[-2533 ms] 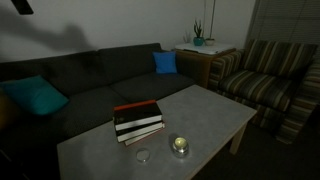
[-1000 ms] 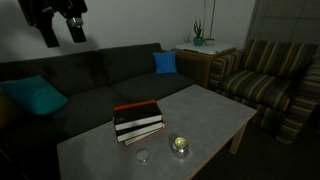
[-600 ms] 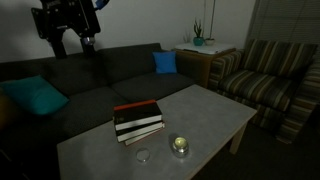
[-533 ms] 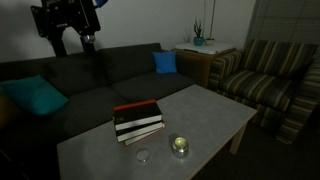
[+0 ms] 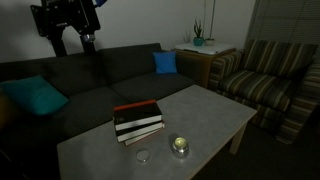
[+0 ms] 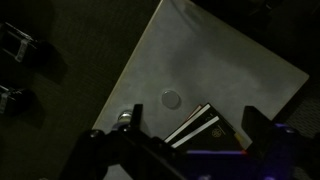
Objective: Put the lid on the silver container
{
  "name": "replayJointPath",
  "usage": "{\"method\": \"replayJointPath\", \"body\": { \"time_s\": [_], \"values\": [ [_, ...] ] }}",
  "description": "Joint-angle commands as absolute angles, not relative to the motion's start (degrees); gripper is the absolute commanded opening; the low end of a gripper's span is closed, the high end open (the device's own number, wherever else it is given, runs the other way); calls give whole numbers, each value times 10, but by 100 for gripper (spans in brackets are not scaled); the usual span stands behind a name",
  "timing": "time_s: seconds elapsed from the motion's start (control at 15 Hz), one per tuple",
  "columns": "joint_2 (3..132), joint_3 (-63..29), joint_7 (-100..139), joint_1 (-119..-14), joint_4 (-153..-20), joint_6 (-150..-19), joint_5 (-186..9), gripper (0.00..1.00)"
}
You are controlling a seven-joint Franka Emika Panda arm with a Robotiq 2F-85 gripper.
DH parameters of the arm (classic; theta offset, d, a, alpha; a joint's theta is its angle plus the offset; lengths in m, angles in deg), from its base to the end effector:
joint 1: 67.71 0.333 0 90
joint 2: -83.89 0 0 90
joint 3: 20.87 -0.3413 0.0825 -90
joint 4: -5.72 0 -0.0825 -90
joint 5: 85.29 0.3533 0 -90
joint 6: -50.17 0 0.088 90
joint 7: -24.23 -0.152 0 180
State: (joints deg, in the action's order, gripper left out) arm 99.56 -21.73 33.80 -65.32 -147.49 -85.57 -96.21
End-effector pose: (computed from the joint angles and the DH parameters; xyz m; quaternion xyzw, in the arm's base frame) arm 0.3703 0.0126 0.3248 0.9813 0.1796 -0.0195 0.0664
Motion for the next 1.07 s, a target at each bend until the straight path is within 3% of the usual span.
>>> {"method": "replayJointPath", "body": {
  "time_s": [0.0, 0.93, 1.0],
  "values": [
    [978, -225, 328, -659, -1465, -858, -984, 100],
    [679, -242, 353, -652, -1289, -862, -1051, 100],
    [732, -240, 321, -646, -1333, -866, -1063, 100]
  ]
}}
